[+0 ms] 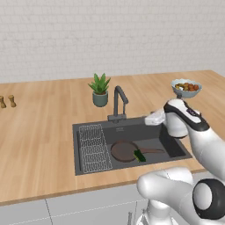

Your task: Pick the pan and sponge and place them into the sink. Then turn on the water.

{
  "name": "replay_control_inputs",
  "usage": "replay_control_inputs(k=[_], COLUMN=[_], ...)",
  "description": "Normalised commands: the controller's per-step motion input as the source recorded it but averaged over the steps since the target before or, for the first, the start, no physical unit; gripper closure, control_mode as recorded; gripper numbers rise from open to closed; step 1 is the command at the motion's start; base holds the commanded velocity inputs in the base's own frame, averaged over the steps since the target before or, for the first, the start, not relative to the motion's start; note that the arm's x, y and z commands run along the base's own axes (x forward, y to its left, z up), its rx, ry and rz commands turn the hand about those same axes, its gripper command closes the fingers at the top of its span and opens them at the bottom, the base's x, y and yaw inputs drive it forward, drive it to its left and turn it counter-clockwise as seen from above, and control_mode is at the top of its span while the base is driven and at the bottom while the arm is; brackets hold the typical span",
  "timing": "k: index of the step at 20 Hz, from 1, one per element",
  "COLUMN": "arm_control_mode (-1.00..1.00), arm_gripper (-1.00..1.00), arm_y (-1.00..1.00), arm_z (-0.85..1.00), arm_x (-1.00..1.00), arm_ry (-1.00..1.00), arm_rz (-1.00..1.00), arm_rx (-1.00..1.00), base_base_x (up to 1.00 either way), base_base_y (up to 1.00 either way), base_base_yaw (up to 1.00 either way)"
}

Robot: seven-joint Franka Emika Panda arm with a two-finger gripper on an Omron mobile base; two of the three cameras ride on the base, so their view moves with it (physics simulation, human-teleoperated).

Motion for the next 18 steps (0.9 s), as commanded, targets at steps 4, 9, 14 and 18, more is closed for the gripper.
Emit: replay_control_inputs(k=[4, 9, 14, 18], arm_control_mode=[-1.00, -1.00, -1.00, -1.00], arm_gripper=[-1.00, -1.00, -1.00, -1.00], arm_y=[0.04, 0.35, 0.06, -0.13], arm_z=[0.24, 0.02, 0.00, 0.00], arm_x=[0.03, 0.36, 0.49, 0.26], arm_ry=[-0.29, -0.10, 0.00, -0.02], arm_rz=[0.00, -0.01, 0.00, 0.00], arm_rx=[0.00, -0.03, 0.03, 0.09], base_base_x=[0.00, 0.00, 0.00, 0.00], base_base_y=[0.00, 0.00, 0.00, 0.00], base_base_yaw=[0.00, 0.00, 0.00, 0.00])
